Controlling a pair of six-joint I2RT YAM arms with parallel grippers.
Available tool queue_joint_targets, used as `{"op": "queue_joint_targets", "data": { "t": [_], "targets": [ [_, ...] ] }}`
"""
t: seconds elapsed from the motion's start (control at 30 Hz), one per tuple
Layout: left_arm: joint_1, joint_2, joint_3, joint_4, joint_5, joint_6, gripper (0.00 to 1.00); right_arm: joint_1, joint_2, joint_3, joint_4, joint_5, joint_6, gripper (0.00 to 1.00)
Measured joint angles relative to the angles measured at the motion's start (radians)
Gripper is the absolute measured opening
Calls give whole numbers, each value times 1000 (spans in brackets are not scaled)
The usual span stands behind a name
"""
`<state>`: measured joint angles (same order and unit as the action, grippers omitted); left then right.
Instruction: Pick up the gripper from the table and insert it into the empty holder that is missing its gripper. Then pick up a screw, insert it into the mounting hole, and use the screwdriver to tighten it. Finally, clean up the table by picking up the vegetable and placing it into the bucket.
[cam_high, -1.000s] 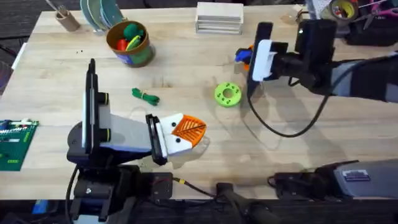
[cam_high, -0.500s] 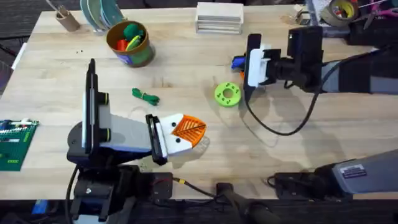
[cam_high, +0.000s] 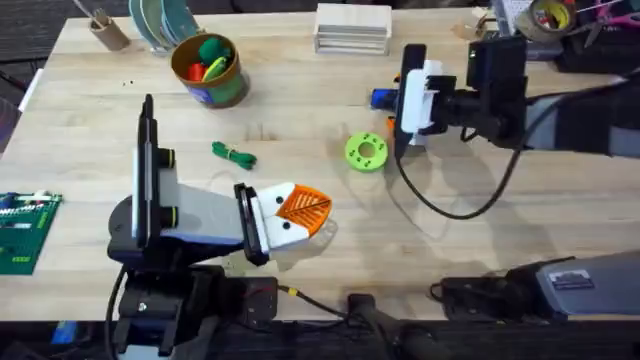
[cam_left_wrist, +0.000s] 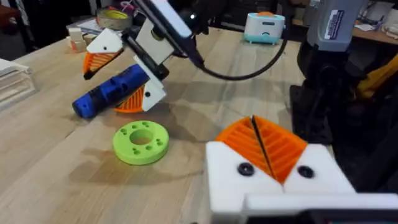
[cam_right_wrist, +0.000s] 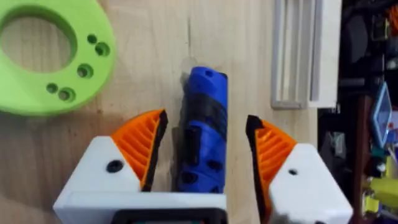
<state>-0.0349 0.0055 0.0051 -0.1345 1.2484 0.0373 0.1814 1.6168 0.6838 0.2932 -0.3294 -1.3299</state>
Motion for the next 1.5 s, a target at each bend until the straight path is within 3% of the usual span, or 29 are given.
{"op": "queue_joint_targets", "data": {
  "t": [0.03, 0.1, 0.23, 0.3, 0.37, 0.5, 0.57, 0.6, 0.77, 0.8, 1.07, 1.3, 1.5],
  "targets": [
    [0, 0, 0, 0, 0, 1, 52, 1, -23, -5, -4, 0, 26, 801],
    [0, 0, 0, 0, -2, -3, 269, 2, -78, -8, -7, 0, 95, 801],
    [0, 0, 0, 1, -4, 0, 881, 2, -224, -8, -2, 0, 290, 801],
    [0, 0, 0, 1, -4, -3, 984, 2, -286, -8, -2, 0, 379, 801],
    [0, 0, 0, 0, -4, -6, 946, 2, -336, -8, -6, 0, 459, 801],
    [0, 0, 0, 0, -4, -7, 307, 2, -394, -8, -40, 0, 562, 801],
    [0, 0, 0, 1, -5, -3, 48, 2, -408, -8, -66, 0, 595, 801],
    [0, 0, 0, 1, -5, 2, 160, 2, -413, -8, -81, 0, 612, 801],
    [0, 0, 0, 1, -7, -1, 930, 2, -435, -8, -140, 0, 760, 801],
    [0, 0, 0, 1, -7, -3, 973, 2, -440, -8, -142, 0, 802, 801],
    [0, 0, 0, 10, -32, 5, 993, 2, -452, -8, -174, 0, 1105, 801],
    [0, 0, 35, -22, -178, -62, 992, 2, -452, -8, -183, -1, 1251, 801],
    [0, 12, 282, -456, -461, -100, 991, 2, -452, -8, -182, -1, 1305, 800]
  ]
}}
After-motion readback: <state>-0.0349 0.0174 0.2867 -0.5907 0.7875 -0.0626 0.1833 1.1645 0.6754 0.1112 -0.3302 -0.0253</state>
